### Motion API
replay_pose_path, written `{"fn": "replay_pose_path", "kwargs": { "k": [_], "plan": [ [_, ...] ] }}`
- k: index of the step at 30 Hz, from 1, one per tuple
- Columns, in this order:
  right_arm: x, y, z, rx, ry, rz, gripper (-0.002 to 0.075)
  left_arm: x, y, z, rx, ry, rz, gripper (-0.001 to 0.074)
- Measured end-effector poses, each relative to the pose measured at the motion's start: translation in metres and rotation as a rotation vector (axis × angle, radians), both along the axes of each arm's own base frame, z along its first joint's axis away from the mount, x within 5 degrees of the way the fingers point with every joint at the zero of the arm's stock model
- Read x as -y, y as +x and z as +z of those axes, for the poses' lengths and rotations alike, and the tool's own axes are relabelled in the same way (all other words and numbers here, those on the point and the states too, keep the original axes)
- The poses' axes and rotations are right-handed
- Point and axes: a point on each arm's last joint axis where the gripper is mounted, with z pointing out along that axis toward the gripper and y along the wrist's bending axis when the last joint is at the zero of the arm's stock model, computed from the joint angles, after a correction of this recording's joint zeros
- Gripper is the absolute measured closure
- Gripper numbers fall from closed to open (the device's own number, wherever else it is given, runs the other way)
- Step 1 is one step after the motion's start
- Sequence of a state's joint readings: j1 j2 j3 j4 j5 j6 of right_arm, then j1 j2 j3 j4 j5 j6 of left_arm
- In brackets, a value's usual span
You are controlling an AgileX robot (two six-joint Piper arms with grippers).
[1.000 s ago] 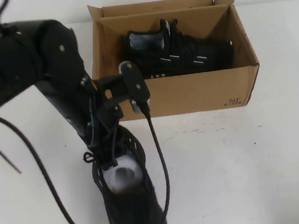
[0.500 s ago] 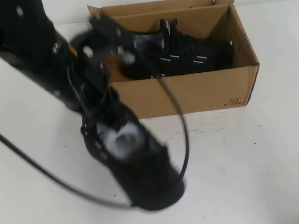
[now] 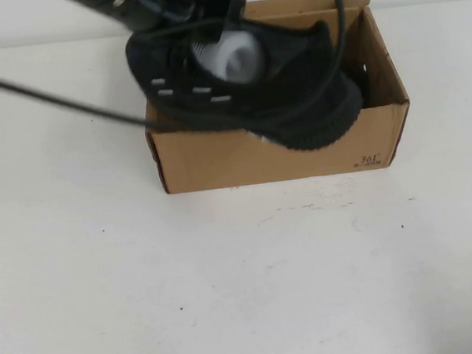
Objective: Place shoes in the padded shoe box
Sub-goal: Place the shoe in the shoe box
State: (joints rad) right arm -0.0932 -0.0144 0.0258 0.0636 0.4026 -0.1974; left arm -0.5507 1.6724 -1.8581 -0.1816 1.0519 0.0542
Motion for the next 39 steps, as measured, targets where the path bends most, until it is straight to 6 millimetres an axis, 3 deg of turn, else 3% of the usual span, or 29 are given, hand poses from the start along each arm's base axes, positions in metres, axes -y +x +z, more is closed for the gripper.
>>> {"fn": "replay_pose_path", "kwargs": {
  "k": [6, 11, 18, 30, 39],
  "plan": [
    [0.0, 0.0, 0.0, 0.0, 0.0, 0.0, 0.0734, 0.022, 0.037, -0.009, -0.005, -0.034, 0.036, 0.0724],
    [0.0, 0.0, 0.0, 0.0, 0.0, 0.0, 0.0734, 0.041, 0.07, -0.03, -0.024, -0.042, 0.073, 0.0724],
    [0.0, 0.0, 0.0, 0.0, 0.0, 0.0, 0.0734, 0.057, 0.099, -0.052, -0.039, -0.066, 0.127, 0.0724],
    [0.0, 0.0, 0.0, 0.0, 0.0, 0.0, 0.0734, 0.065, 0.118, -0.07, -0.105, -0.168, 0.29, 0.0724],
    [0.0, 0.0, 0.0, 0.0, 0.0, 0.0, 0.0734, 0.072, 0.116, -0.071, -0.067, -0.158, 0.365, 0.0724]
  ]
}}
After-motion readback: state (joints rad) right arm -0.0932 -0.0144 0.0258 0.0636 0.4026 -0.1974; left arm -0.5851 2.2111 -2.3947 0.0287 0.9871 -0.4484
